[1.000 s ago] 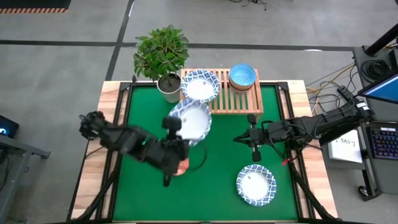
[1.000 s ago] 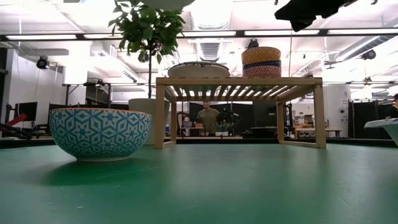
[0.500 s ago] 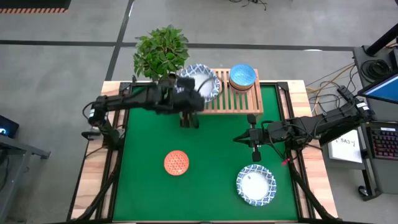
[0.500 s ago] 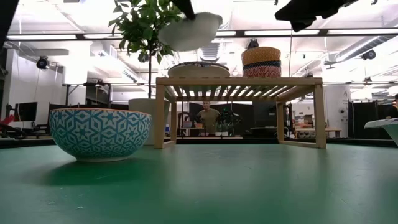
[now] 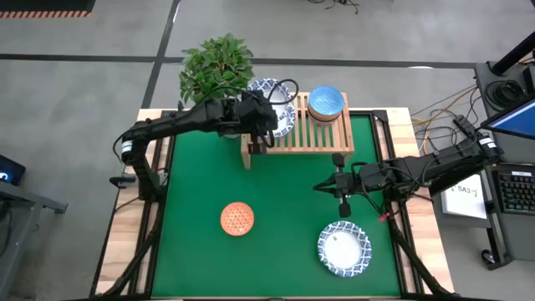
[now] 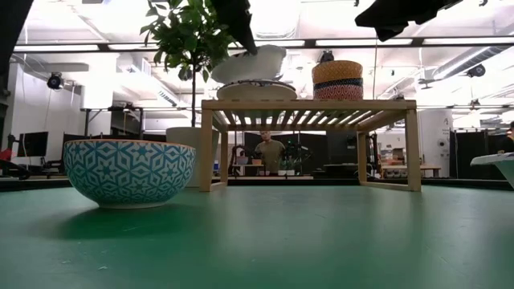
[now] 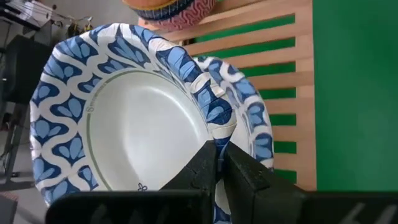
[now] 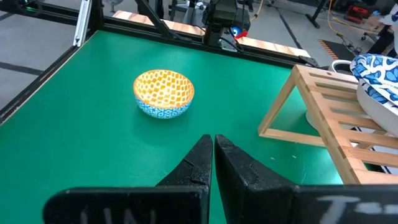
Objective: Place and stack bowls onto a shelf
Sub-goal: Stack the white patterned bowl on top of the white patterned bowls on the shelf
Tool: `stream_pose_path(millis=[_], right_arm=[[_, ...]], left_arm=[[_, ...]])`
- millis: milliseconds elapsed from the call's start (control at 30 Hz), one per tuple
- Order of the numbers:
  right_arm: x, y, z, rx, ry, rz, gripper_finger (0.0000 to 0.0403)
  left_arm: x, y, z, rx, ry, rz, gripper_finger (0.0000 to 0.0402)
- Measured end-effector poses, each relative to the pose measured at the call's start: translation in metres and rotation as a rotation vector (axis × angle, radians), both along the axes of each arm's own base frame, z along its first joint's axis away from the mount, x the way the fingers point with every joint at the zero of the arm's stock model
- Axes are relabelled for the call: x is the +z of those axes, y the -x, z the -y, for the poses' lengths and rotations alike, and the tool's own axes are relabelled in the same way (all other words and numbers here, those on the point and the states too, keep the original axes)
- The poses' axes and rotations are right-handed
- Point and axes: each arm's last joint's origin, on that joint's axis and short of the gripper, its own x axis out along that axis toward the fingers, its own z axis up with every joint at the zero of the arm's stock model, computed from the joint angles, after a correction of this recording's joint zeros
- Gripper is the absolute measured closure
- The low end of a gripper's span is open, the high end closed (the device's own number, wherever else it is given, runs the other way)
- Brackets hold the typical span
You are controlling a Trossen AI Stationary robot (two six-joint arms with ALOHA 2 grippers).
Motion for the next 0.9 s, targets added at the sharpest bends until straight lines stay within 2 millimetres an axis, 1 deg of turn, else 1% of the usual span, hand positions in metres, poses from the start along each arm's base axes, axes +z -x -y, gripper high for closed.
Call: stream_pose_path(millis=[167,333,500,767,833,900], right_arm=[[-0.0001,0.0,0.0,0.007,0.019,0.0,0.0394],[-0.0001,0.0,0.0001,0.007,0.019,0.0,0.0394],[-0.0001,0.0,0.0001,0.007,0.02,-0.001,0.0394],[-0.0002,0.0001,0.0001,0.008,0.021,-0.002,0.0394],[-0.0002,0.0001,0.0001,0.008,0.022,-0.002,0.0394],[-0.0003,0.0001,0.0001,0.008,0.022,-0.002,0.0394]], left_arm=[[-0.0045,-0.005,-0.0021,0.0,-0.006,0.035,0.0386],[-0.0105,-0.0069,-0.003,-0.014,-0.019,0.022,0.0377],[-0.01,-0.0074,-0.0038,-0.01,-0.02,0.032,0.0362],[-0.0097,-0.0073,-0.0043,0.009,-0.03,0.035,0.0321],[-0.0072,-0.0048,-0.0042,0.024,-0.044,0.017,0.0312],[-0.0007,-0.0025,-0.0027,0.041,-0.065,0.015,0.0307]])
